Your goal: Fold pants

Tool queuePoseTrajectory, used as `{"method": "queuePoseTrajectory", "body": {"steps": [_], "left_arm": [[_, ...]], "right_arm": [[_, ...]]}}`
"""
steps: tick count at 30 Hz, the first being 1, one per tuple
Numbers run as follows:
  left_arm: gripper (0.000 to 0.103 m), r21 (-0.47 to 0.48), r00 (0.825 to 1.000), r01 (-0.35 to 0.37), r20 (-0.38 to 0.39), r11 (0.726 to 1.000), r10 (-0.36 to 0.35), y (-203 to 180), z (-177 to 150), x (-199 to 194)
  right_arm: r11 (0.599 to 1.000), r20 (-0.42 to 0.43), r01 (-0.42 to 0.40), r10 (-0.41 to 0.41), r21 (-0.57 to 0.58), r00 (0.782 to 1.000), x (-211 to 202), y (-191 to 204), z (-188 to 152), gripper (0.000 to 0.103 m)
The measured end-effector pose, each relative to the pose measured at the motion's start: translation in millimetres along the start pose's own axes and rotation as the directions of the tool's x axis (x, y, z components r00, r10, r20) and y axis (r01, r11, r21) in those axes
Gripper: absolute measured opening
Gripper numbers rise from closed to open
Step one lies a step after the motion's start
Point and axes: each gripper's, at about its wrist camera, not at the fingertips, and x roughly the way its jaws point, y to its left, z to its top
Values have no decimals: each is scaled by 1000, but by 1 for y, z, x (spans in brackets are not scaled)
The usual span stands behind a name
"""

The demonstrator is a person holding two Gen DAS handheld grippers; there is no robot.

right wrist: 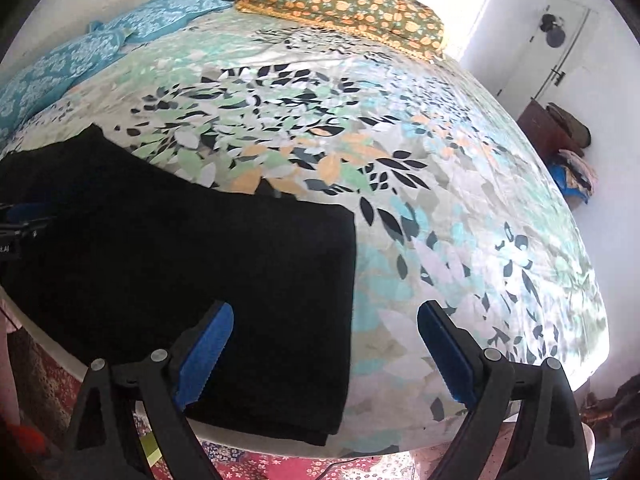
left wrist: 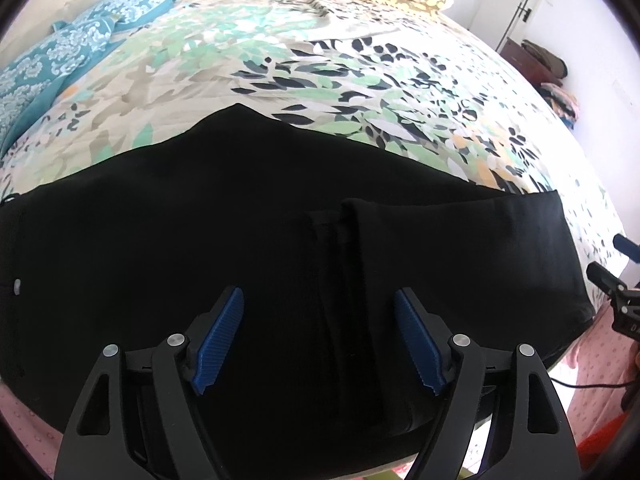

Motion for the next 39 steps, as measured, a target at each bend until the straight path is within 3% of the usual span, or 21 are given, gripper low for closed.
{"method": "queuePoseTrajectory", "body": {"steps": [14, 39], "left_arm": [[83, -34, 1000, -24, 11, 999, 25, 8, -1, -4], [84, -101, 997, -79, 10, 992, 80, 26, 0, -5]], "right_arm": [[995, 3, 28, -29, 100, 1000, -2, -20, -1, 93], [992, 6, 40, -41, 121, 999, -2, -26, -1, 93]]}}
